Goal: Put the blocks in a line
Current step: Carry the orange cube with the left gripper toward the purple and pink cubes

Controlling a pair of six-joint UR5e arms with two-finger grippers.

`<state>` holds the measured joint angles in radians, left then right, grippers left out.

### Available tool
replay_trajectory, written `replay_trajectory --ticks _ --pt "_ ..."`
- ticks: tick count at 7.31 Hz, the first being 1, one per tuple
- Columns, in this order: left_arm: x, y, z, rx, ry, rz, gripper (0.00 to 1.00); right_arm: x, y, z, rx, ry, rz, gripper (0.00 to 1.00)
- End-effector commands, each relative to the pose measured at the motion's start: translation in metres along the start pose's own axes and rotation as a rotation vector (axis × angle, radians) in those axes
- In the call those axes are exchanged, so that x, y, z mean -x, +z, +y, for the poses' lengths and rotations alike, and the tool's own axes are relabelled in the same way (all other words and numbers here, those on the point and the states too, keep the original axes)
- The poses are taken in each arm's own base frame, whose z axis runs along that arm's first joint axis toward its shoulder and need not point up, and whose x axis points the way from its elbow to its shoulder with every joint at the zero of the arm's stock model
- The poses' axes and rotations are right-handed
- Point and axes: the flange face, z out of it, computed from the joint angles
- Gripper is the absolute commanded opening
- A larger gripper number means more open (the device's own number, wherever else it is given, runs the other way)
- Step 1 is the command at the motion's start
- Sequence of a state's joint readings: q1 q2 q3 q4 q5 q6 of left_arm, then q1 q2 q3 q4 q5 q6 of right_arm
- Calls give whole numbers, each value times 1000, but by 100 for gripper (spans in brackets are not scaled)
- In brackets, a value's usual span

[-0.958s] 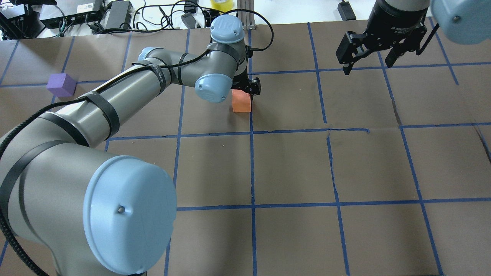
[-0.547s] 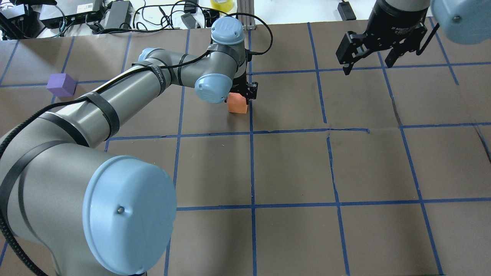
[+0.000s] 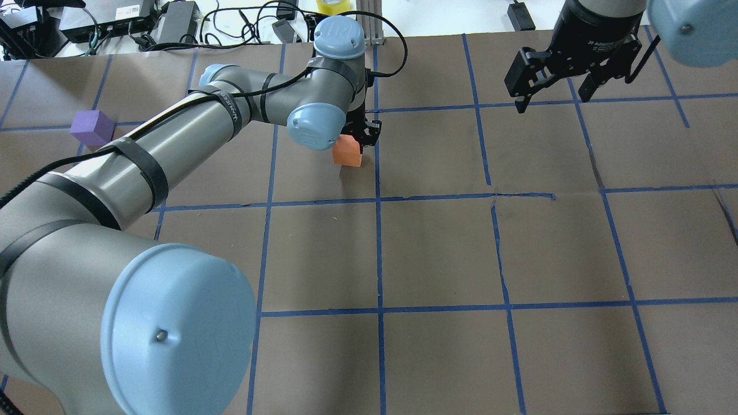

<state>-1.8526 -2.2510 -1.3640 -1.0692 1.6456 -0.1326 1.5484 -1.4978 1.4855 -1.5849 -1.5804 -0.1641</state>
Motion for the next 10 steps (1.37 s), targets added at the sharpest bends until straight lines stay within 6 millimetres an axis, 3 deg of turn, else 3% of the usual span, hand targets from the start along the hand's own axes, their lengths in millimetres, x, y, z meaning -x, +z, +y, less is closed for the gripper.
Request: replay_trajectory --ticks 1,3,4,6,7,8,9,10 --pt "55 -21 -10 -22 -81 -34 18 1 0 0 -1 -1 -2 100" --pt "188 -54 -27 -59 -238 -48 16 0 0 0 -1 -1 1 100" --pt "245 -64 -25 -73 -291 -64 14 -1 1 0 1 -1 4 100" --pt "380 -72 0 -45 -417 -56 10 -1 -1 0 -3 4 -1 100" --pt "430 -70 16 -27 -398 -54 8 -2 2 -1 2 1 2 100" --pt "467 -63 27 -13 -383 -56 5 -1 -1 0 -1 4 1 100" --pt "501 -55 35 -1 -341 -54 5 -2 1 0 3 2 4 100" --pt "520 -46 41 -13 -338 1 4 -1 0 -1 -2 1 2 100"
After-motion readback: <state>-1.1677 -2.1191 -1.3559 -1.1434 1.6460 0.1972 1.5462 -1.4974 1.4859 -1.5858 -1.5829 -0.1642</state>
